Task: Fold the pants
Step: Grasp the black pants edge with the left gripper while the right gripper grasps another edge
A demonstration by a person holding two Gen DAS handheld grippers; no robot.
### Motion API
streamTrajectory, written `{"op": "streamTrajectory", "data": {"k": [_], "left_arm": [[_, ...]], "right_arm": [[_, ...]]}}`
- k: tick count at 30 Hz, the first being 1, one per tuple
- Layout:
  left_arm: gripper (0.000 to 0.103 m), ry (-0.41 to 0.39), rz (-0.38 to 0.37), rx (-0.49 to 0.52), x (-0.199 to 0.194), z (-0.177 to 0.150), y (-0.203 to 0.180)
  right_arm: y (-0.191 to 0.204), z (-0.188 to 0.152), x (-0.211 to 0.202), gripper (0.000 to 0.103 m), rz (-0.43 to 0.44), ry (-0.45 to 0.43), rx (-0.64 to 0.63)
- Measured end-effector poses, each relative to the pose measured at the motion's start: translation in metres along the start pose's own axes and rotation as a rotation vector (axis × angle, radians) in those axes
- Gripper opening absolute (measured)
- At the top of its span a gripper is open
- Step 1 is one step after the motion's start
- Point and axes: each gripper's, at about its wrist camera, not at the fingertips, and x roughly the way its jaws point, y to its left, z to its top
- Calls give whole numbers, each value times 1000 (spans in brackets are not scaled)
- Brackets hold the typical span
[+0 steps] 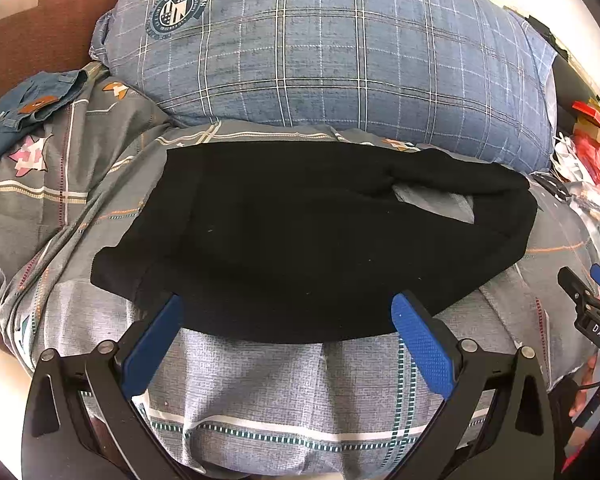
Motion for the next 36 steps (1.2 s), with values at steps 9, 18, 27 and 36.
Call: {"op": "streamTrajectory", "data": {"k": [9,18,27,36], "left_arm": [[103,97,-22,-40,9,9,10],[103,285,-243,-331,20,1,54],[82,400,-321,-504,77,4,52],[17,365,-374,-511,47,22,69]], "right_arm": [[-23,15,18,103,24,53,80],[-76,74,88,103,148,196,313],[-72,73,161,6,349,335,501],[-99,49,35,4,301,87,456]]}}
